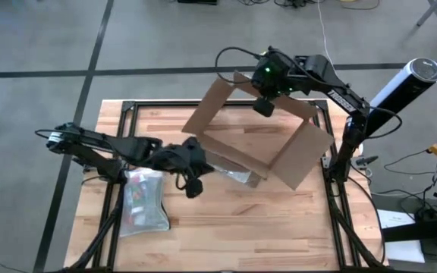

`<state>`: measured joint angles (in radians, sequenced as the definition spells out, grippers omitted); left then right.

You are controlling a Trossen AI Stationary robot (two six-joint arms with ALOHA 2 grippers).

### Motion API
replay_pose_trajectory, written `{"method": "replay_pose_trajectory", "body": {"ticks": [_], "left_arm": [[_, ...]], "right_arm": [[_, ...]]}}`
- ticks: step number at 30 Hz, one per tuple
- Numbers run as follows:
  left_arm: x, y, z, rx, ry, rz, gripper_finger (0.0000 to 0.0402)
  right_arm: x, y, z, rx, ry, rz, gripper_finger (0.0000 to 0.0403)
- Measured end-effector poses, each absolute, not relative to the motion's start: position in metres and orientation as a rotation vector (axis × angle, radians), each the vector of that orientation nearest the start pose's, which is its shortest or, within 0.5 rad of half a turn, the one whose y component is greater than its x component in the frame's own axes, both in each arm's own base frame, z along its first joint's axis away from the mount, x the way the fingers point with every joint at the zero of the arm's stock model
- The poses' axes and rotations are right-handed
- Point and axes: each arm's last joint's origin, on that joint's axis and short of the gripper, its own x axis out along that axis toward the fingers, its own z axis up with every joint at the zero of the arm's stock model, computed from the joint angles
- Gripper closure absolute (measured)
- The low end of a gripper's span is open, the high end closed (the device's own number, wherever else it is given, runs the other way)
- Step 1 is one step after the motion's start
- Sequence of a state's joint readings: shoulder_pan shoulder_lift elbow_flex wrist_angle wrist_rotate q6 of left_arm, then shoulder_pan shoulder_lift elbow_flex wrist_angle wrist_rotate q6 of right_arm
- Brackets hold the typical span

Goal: Unpack boxes

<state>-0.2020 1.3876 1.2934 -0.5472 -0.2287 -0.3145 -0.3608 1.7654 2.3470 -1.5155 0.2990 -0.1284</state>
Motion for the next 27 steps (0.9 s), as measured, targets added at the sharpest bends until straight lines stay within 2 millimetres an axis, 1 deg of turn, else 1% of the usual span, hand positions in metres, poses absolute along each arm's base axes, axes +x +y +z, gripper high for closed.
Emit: {"method": "replay_pose_trajectory", "body": {"ticks": [4,6,9,15,20,24,27], "left_arm": [[0.307,-0.054,0.333,-0.156,0.603,0.176,0.0402],[0.313,-0.056,0.332,-0.175,0.576,0.136,0.0402],[0.323,-0.06,0.324,-0.197,0.59,0.063,0.0402],[0.344,-0.066,0.296,-0.226,0.66,0.049,0.0402],[0.371,-0.07,0.271,-0.253,0.626,0.05,0.0402],[0.392,-0.07,0.244,-0.308,0.612,0.087,0.0402],[0.398,-0.069,0.225,-0.324,0.646,0.159,0.0402]], "right_arm": [[0.273,-0.095,0.481,-0.166,0.951,-0.571,0.0403],[0.273,-0.09,0.482,-0.191,0.949,-0.583,0.0403],[0.274,-0.085,0.483,-0.197,0.939,-0.578,0.0403],[0.272,-0.066,0.489,-0.2,0.884,-0.56,0.0403],[0.277,-0.036,0.492,-0.184,0.832,-0.472,0.0403],[0.285,-0.009,0.486,-0.154,0.832,-0.385,0.0403],[0.292,0.008,0.476,-0.118,0.881,-0.321,0.0403]]}}
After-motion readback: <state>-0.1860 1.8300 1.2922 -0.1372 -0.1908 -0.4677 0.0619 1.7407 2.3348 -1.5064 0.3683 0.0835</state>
